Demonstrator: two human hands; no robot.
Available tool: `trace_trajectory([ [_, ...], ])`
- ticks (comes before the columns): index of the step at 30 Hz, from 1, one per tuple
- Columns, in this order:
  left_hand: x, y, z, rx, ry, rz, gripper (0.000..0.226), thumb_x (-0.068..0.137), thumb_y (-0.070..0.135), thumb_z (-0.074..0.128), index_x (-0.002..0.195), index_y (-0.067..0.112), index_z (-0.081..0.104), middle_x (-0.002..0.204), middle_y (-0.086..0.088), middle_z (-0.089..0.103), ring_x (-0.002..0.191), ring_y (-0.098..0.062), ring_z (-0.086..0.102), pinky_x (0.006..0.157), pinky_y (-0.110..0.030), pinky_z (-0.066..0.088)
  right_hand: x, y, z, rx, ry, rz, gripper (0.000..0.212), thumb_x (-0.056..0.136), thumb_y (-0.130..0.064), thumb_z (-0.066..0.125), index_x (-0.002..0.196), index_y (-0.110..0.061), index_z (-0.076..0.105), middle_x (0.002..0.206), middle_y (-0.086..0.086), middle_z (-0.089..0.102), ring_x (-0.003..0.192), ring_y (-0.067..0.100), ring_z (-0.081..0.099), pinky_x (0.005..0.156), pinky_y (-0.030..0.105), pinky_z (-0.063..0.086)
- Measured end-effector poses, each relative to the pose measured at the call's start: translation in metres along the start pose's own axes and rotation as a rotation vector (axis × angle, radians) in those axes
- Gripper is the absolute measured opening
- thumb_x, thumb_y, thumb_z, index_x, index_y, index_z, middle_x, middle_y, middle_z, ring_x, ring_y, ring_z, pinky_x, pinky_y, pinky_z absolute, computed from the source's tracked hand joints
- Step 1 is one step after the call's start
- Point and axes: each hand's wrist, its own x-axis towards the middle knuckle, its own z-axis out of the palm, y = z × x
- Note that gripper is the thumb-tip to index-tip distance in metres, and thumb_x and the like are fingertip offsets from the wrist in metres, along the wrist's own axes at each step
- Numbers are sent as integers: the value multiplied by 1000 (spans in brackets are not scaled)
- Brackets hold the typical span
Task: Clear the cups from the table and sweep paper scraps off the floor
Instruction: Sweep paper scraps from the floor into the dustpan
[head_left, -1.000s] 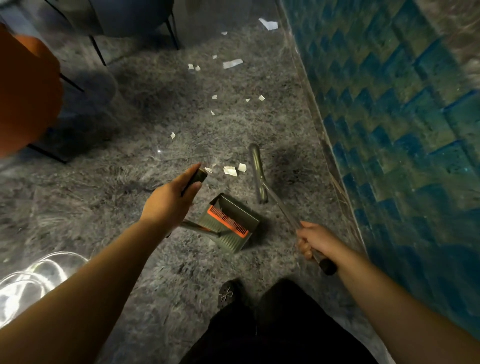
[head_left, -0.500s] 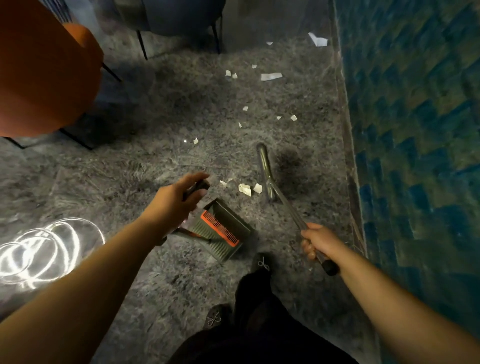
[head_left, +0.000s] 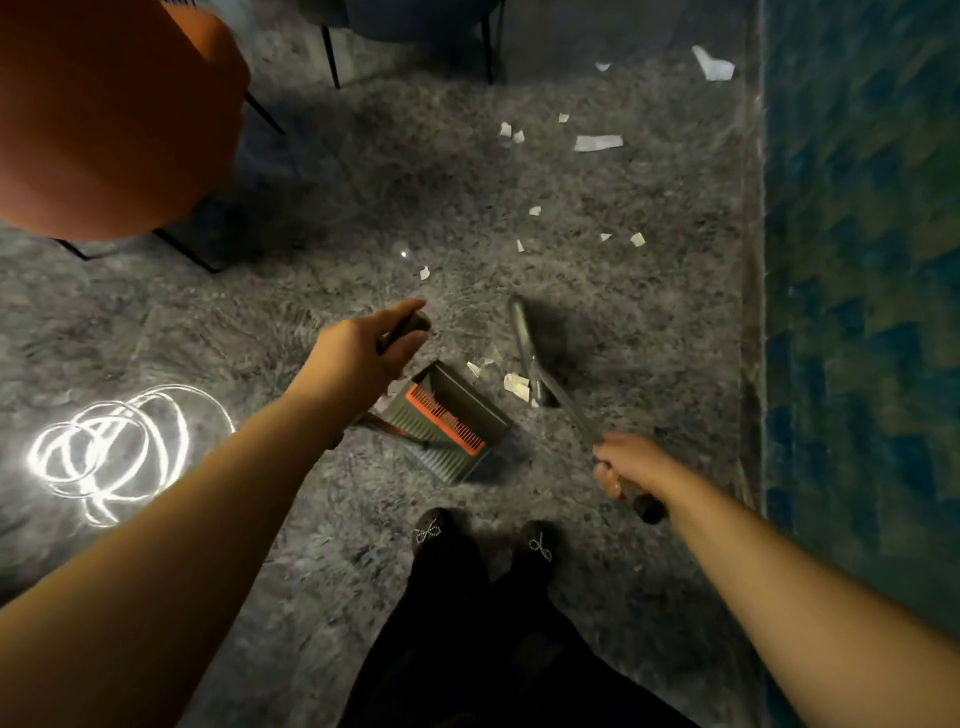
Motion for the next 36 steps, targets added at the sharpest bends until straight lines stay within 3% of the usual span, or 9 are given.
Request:
trace_trajectory([
  [4, 15, -14, -12, -2, -10, -18, 42, 95, 32, 61, 136, 37, 54, 63, 12, 61, 41, -1, 55, 40, -9, 40, -12, 17, 36, -60, -61, -8, 35, 97, 3, 32, 123, -12, 50, 54, 7, 37, 26, 7, 33, 31, 12, 29],
  [7, 21, -22, -18, -13, -21, -12, 42, 95, 33, 61, 137, 37, 53, 63, 10, 62, 39, -2, 55, 39, -10, 40, -19, 21, 56, -37, -103, 23, 36, 98, 0, 34, 129, -14, 47, 56, 6, 37, 28, 6, 32, 33, 12, 28],
  [18, 25, -38, -49, -47, -43, -22, 46, 96, 31, 59, 141, 35, 49, 72, 9, 62, 49, 3, 59, 42, -9, 42, -41, -5, 60, 55, -52, -63, 34, 97, -2, 39, 97, -34, 51, 54, 3, 40, 30, 7, 32, 32, 14, 28],
  [22, 32, -43, -55, 84, -90, -20, 44, 98, 35, 55, 141, 34, 48, 71, 15, 54, 51, -4, 56, 46, -14, 41, -23, -31, 60, 87, -12, -121, 32, 100, -3, 38, 117, -27, 50, 57, 4, 39, 29, 6, 33, 32, 13, 28],
  [25, 40, -47, -57, 187, -181, -46, 30, 99, 37, 49, 120, 17, 58, 68, 5, 54, 56, -11, 53, 50, -25, 41, 0, -54, 65, 98, -1, -108, 31, 100, -3, 36, 119, -24, 49, 58, 4, 39, 30, 6, 35, 33, 15, 30],
  [29, 45, -52, -65, 127, -271, -82, 18, 100, 37, 47, 94, 21, 53, 65, -2, 59, 46, -12, 56, 43, -23, 43, 22, -68, 80, 125, -23, -55, 25, 100, -1, 29, 87, -16, 44, 57, 4, 31, 29, 7, 30, 32, 14, 26],
  [36, 42, -59, -63, 64, -260, -108, 21, 101, 36, 47, 102, 16, 53, 64, -4, 55, 37, -4, 51, 36, -15, 37, 10, -35, 115, 73, -116, 13, 28, 101, -3, 30, 82, -19, 42, 56, 3, 29, 30, 6, 28, 34, 12, 24],
])
